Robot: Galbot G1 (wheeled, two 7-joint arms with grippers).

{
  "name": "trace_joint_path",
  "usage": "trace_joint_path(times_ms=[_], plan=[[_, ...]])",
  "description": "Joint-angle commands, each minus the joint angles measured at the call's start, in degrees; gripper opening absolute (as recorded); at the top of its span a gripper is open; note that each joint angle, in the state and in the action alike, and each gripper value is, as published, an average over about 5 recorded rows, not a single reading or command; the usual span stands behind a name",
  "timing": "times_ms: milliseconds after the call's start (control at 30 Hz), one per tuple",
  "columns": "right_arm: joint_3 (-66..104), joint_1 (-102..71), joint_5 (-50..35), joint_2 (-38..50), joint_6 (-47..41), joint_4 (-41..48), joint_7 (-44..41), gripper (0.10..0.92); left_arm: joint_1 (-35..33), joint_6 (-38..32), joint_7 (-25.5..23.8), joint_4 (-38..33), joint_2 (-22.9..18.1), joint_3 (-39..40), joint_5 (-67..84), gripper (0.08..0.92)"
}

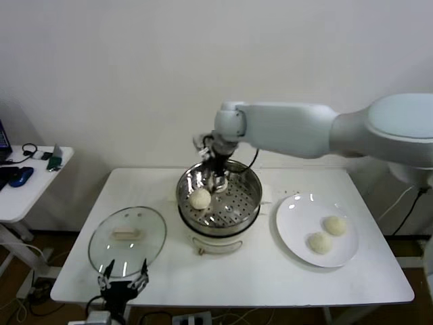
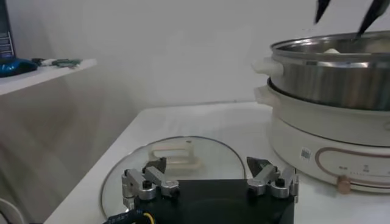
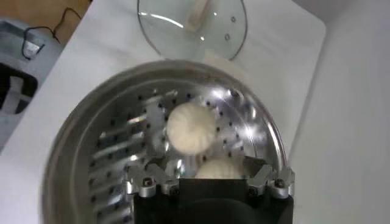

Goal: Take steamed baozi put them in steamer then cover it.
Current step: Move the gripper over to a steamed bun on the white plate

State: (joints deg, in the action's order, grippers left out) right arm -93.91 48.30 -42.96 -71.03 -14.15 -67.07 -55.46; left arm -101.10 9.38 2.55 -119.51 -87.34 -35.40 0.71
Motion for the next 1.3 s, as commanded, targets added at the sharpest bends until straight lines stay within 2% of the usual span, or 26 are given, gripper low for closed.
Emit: trace_joint_path(times_ms=[33, 200, 400, 800, 1300], plan=[[-9.64, 9.78, 3.54, 24.45, 3.55, -11.40, -5.75, 0.823, 0.45, 0.21, -0.06, 0.01, -0.16, 0.05, -0.02, 0.823], [-12.87, 5.46, 12.19, 35.37, 3.09, -16.33, -3.23, 0.823, 0.95, 0.42, -0.18, 0.04, -0.38, 0.21, -0.02, 0.823], [-5.82, -6.62, 21.21, 41.83, 2.03, -16.87, -1.08, 0.823, 0.91, 0.45, -0.14, 0.22, -0.46, 0.02, -0.03, 0.823], [10.05, -26.60, 28.39, 40.72, -0.53, -11.56, 3.29, 0.823, 0.41, -0.03, 0.75, 0.99, -0.81, -0.20, -0.03, 0.823], [15.80, -34.34, 30.61, 37.93, -1.75, -8.45, 4.54, 0.823, 0.24, 0.12, 0.68, 1.15, -0.68, 0.18, -0.74, 0.823]])
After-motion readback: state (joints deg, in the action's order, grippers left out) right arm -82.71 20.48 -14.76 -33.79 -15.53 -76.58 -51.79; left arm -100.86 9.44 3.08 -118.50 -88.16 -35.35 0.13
